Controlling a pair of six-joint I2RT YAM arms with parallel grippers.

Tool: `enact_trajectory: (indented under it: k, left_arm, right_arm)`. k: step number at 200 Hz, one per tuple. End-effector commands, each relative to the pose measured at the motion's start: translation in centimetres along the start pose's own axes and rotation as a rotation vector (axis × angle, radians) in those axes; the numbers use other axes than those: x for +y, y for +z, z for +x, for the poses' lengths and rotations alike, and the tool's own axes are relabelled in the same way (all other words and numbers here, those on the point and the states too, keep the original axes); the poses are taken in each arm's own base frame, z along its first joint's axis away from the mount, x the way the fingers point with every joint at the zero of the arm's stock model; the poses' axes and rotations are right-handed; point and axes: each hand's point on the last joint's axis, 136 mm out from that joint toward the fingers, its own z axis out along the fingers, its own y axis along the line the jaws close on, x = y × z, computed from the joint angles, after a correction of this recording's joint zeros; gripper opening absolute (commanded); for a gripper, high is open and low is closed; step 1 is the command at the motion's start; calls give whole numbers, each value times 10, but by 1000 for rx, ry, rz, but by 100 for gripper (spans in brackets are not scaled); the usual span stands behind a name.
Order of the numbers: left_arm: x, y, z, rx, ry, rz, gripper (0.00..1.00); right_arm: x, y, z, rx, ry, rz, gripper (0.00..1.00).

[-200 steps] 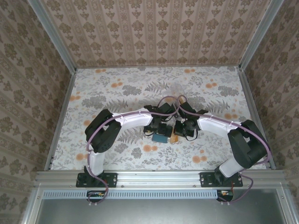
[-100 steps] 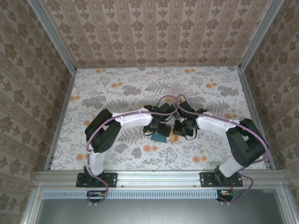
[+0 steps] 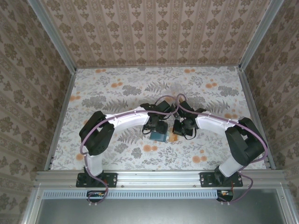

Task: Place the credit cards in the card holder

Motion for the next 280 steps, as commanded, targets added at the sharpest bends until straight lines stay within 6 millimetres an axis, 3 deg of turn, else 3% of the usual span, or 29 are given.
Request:
enact_trajectory:
  k: [1,56,87,126,190,280]
  left_arm:
    - [27,-14,1,-19,-8,-72,60]
    - [32,-23,-3,-48,-54,-15,39]
    - [34,-22,-4,-53,-88,33,40]
    - [35,-25,-6,-74,-131,99,51]
    - [47,-37,-16,-139,-209,204,52]
    - [47,-30,-15,-122,-235,268,24]
  right_arm:
    - [-42,13,15,48,24,193,0]
    - [-40,11,13,46,18,194,0]
    - [-40,10,13,46,14,196,0]
    - [-40,10,13,49,11,197,0]
    - [-38,10,11,47,10,195,0]
    - [-34,8,9,46,8,184,0]
